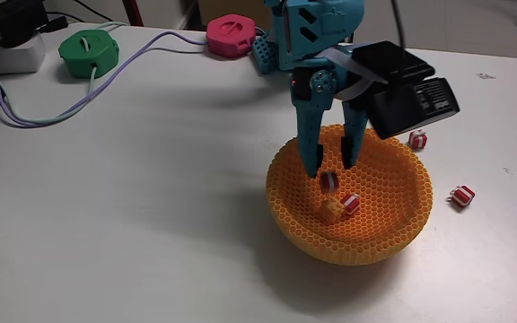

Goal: Place cube pieces into the yellow basket

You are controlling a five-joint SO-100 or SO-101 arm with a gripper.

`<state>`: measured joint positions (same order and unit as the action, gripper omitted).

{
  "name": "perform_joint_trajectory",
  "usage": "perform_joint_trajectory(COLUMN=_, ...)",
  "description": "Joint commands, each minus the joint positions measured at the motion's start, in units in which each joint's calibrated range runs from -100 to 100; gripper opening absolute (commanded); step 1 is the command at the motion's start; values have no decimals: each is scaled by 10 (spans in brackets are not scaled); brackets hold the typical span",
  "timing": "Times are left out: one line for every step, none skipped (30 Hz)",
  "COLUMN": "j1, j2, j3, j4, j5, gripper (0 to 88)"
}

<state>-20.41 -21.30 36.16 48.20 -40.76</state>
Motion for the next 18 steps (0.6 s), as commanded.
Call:
perform_joint_trajectory(j1=-13, j2=-37, j3=-17, j4=-6, j5=19, gripper=457)
perform_joint_trajectory(j1=-20, j2=-42, j3=-16, j4=-5, j5=17, gripper=459)
perform_joint_trajectory(j1=-27, j2=-48, j3=-14, j4=-5, j5=14, gripper=460)
perform_joint_trajectory(j1=-37, j2=-59, j3=-13, j4=3, j5=8, gripper=458)
perform_joint_trajectory(j1=-49, j2=-74, j3=-14, j4=18, j5=2, gripper=455)
perform_joint_trajectory(j1=-61, j2=-93, j3=-14, j4=31, j5=1, gripper=455)
perform_joint_trajectory(j1=-76, j2=-116, j3=-15, j4=53, j5=-3, gripper=455)
perform_joint_trajectory(j1=-95, j2=-138, j3=-16, j4=78, j5=-12, gripper=455)
perform_joint_trajectory(j1=-118, j2=-162, j3=-13, j4=97, j5=-20, gripper=453)
perform_joint_trajectory(j1=-144, j2=-189, j3=0, j4=110, j5=-34, gripper=448)
perform_joint_trajectory(j1=-177, j2=-216, j3=19, j4=113, j5=-54, gripper=445)
perform_joint_trajectory(j1=-213, j2=-243, j3=42, j4=111, j5=-75, gripper=447)
perform_joint_trajectory(j1=-244, j2=-270, j3=65, j4=101, j5=-93, gripper=448)
perform_joint_trajectory(j1=-276, j2=-293, j3=90, j4=89, j5=-113, gripper=444)
perform_joint_trajectory(j1=-308, j2=-312, j3=113, j4=71, j5=-132, gripper=444)
perform_joint_trajectory(j1=-336, j2=-324, j3=133, j4=52, j5=-147, gripper=445)
perform_joint_trajectory(j1=-360, j2=-329, j3=146, j4=37, j5=-157, gripper=443)
perform_joint_trajectory(j1=-380, j2=-330, j3=158, j4=19, j5=-167, gripper=440)
